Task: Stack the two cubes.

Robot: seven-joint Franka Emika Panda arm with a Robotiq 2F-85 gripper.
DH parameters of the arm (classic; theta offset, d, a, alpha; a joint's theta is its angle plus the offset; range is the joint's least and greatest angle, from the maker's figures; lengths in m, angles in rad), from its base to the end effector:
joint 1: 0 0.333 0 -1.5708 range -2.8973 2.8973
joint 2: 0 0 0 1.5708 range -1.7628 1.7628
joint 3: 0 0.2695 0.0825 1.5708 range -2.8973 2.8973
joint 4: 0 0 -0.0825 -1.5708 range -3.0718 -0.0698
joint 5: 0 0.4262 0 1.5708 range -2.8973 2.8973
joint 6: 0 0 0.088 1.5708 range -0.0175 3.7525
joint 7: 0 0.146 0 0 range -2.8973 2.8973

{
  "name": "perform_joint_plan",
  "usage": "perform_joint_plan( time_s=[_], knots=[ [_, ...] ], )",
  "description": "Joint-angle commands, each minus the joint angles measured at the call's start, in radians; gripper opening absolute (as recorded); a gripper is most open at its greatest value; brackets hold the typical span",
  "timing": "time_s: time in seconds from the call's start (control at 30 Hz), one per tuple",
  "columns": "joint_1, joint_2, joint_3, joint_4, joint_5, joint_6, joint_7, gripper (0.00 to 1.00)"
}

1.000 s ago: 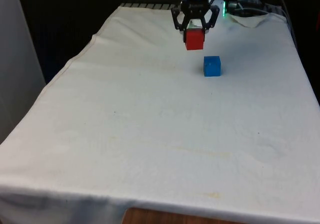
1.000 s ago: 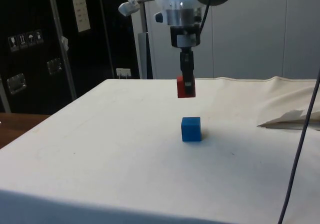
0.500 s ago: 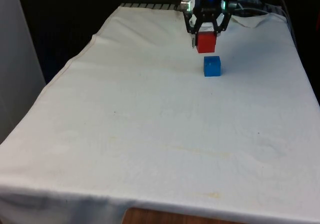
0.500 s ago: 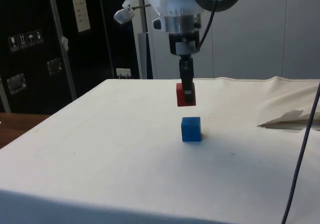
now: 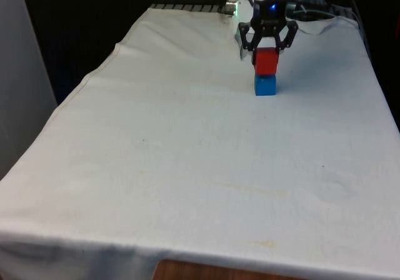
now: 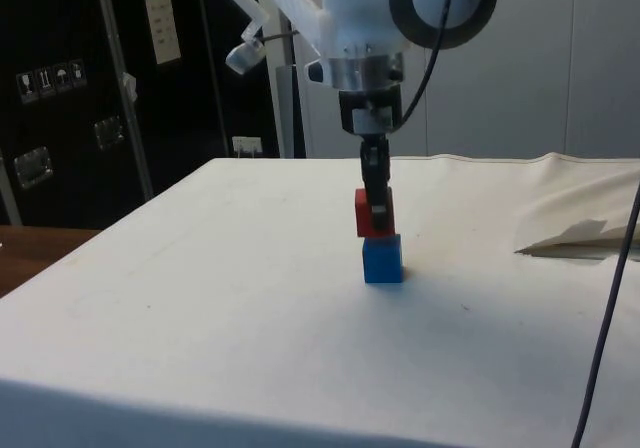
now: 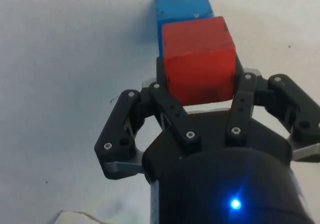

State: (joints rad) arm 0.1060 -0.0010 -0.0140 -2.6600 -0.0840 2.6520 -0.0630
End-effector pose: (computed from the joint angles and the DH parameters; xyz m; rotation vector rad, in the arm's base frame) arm 0.4381 0.0412 0.1167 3.0819 0.3549 -0.0100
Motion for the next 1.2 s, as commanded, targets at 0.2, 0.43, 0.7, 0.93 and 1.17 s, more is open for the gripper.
perform_joint_plan(
  time_s=[0.2, 0.43, 0.7, 0.93, 1.17],
  knots=[
    [-0.001, 0.001, 0.001, -0.037, -0.006, 0.067, 0.028, 0.01],
    [-0.002, 0.017, 0.000, -0.047, -0.005, 0.099, 0.040, 0.01],
    [0.000, 0.026, 0.002, -0.046, -0.002, 0.106, 0.048, 0.01],
    [-0.001, 0.026, 0.001, -0.045, -0.001, 0.103, 0.045, 0.01],
    [-0.001, 0.026, 0.001, -0.045, 0.000, 0.101, 0.042, 0.18]
  ],
)
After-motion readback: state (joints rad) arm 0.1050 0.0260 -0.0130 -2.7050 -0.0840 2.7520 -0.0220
